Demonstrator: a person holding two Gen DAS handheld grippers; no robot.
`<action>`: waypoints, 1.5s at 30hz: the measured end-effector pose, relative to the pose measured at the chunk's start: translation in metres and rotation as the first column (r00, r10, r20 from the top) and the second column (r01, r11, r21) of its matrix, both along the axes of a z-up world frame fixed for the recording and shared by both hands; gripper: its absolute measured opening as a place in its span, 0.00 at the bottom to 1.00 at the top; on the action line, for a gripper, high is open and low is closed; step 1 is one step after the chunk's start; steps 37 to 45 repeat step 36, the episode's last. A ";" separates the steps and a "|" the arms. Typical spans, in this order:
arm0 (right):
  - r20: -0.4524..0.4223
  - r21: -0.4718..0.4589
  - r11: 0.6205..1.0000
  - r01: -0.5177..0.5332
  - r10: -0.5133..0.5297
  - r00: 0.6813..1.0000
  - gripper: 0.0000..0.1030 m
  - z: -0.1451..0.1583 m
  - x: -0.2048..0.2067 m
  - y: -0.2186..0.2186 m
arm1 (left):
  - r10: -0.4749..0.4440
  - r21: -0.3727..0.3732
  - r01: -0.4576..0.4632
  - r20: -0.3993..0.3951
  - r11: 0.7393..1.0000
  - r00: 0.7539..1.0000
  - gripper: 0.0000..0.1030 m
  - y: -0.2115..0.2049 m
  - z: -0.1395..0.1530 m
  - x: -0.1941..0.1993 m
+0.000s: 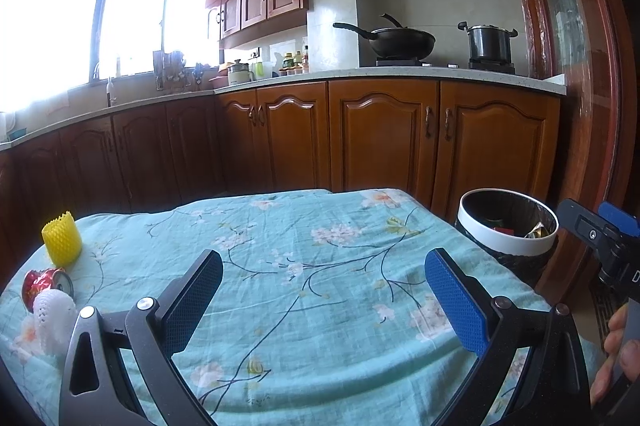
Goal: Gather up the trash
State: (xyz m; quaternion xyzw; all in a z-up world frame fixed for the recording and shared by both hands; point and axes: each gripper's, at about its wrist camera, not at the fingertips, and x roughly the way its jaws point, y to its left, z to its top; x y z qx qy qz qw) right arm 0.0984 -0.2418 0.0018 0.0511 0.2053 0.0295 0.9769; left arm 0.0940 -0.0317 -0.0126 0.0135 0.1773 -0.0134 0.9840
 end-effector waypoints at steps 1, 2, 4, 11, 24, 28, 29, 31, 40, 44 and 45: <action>0.000 0.000 1.000 0.000 0.000 1.000 1.00 0.000 0.000 0.000 | 0.000 -0.001 0.000 -0.001 1.000 1.000 0.99 0.000 0.000 0.000; 0.000 0.000 1.000 0.000 0.000 1.000 1.00 0.001 0.000 0.000 | 0.000 0.000 0.000 -0.002 1.000 1.000 0.99 0.000 0.000 0.000; 0.001 0.001 1.000 0.000 0.000 1.000 1.00 0.001 0.000 0.000 | 0.000 -0.001 0.000 -0.001 1.000 1.000 0.99 0.000 0.000 0.000; -0.002 0.000 1.000 -0.001 0.001 1.000 1.00 0.003 0.001 0.001 | -0.001 -0.002 0.001 -0.004 1.000 1.000 0.99 0.000 0.000 0.000; -0.012 0.000 1.000 -0.004 0.004 1.000 1.00 0.002 0.004 0.006 | -0.004 -0.007 0.004 -0.005 1.000 1.000 0.99 0.000 0.000 0.001; -0.013 0.003 1.000 -0.004 0.004 1.000 1.00 0.002 0.004 0.006 | -0.003 -0.009 0.003 -0.007 1.000 1.000 0.99 0.000 0.000 0.001; -0.013 0.002 1.000 -0.003 0.003 1.000 1.00 0.001 0.004 0.006 | -0.003 -0.010 0.003 -0.008 1.000 1.000 0.99 0.000 0.000 0.001; -0.014 0.003 1.000 -0.004 0.004 1.000 1.00 0.001 0.004 0.006 | -0.003 -0.012 0.003 -0.009 1.000 1.000 0.99 0.000 0.000 0.001; -0.021 0.001 1.000 -0.006 0.006 1.000 1.00 0.000 0.005 0.008 | -0.003 -0.013 0.003 -0.011 1.000 1.000 0.99 0.000 0.001 0.000; -0.021 0.001 1.000 -0.006 0.006 1.000 1.00 0.000 0.005 0.008 | -0.003 -0.013 0.003 -0.011 1.000 1.000 0.99 0.000 0.001 0.000; -0.021 0.001 1.000 -0.006 0.006 1.000 1.00 0.000 0.005 0.008 | -0.003 -0.013 0.003 -0.011 1.000 1.000 0.99 0.000 0.001 0.000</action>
